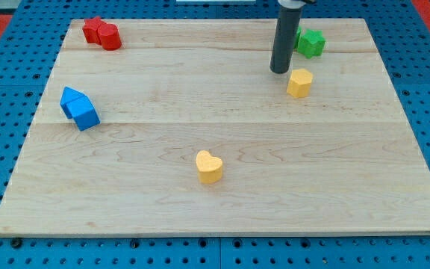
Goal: Slide the yellow hexagon to the yellow heart
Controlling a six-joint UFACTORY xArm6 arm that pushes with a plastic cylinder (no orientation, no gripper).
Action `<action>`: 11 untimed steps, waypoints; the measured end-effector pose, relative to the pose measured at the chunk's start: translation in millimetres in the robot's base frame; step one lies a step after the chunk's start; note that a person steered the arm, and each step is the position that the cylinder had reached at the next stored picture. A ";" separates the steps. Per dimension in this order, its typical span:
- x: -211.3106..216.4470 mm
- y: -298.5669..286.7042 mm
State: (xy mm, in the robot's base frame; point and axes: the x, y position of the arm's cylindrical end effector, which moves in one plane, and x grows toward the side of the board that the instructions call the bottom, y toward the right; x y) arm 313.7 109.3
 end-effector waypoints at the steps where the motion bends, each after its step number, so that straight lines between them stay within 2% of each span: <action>1: -3.7 76.7; 2: 84.7 53.4; 3: 99.1 12.8; 4: 102.8 103.1; 5: 65.3 100.9; 6: 35.8 59.4; 7: 121.3 -22.4; 8: 188.8 -78.6; 9: 185.2 9.0; 10: 104.0 16.8; 11: 70.2 15.9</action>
State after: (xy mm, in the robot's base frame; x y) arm 383.9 125.1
